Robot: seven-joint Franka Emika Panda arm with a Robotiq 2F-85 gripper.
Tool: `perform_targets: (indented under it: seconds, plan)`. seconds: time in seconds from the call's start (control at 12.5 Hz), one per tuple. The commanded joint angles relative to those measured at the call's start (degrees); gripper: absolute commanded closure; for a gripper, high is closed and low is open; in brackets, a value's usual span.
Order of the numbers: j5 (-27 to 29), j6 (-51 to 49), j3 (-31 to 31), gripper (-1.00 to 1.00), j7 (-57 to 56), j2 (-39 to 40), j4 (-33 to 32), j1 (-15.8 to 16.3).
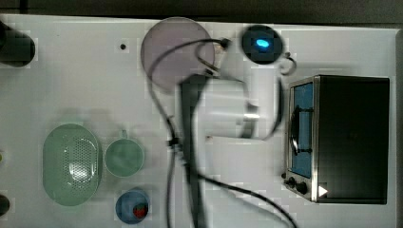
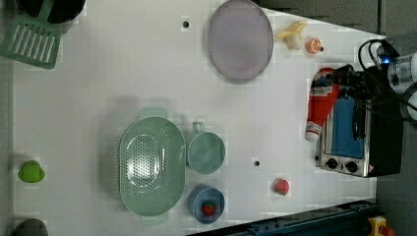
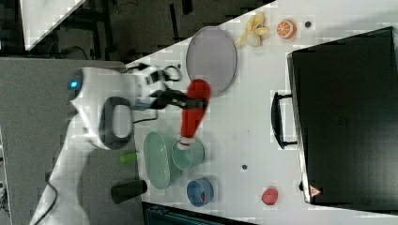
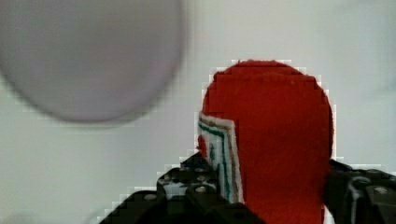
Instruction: Pick ketchup from strainer and place it on the table
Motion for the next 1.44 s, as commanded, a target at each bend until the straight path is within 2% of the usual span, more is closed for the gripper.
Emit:
perform_targets:
  seconds: [0.08,0.4,0.64,0.72,0.96,1.04,1.28,1.44]
  plan:
    - [0.68,4.33,0.51,-0.18,-3.95,-0.78,-4.53,0.24]
    - [0.66,14.85,0.25,-0.18,-3.94,0.68,-13.41,0.27]
    - [0.66,20.14,0.18,-0.18,-3.94,4.27,-16.51,0.25]
    - [0.64,22.01,-0.05,-0.25,-3.95,5.4,-16.9,0.26]
    - [0.56,24.45,-0.56,-0.88,-3.94,6.27,-17.61,0.25]
    - [0.59,24.14,-0.42,-1.0,-3.91,5.5,-17.56,0.26]
    - [1.09,21.47,0.08,-1.0,-1.93,0.34,-15.64,0.26]
    - [1.09,15.91,0.41,-1.0,1.61,-4.22,-12.26,0.27]
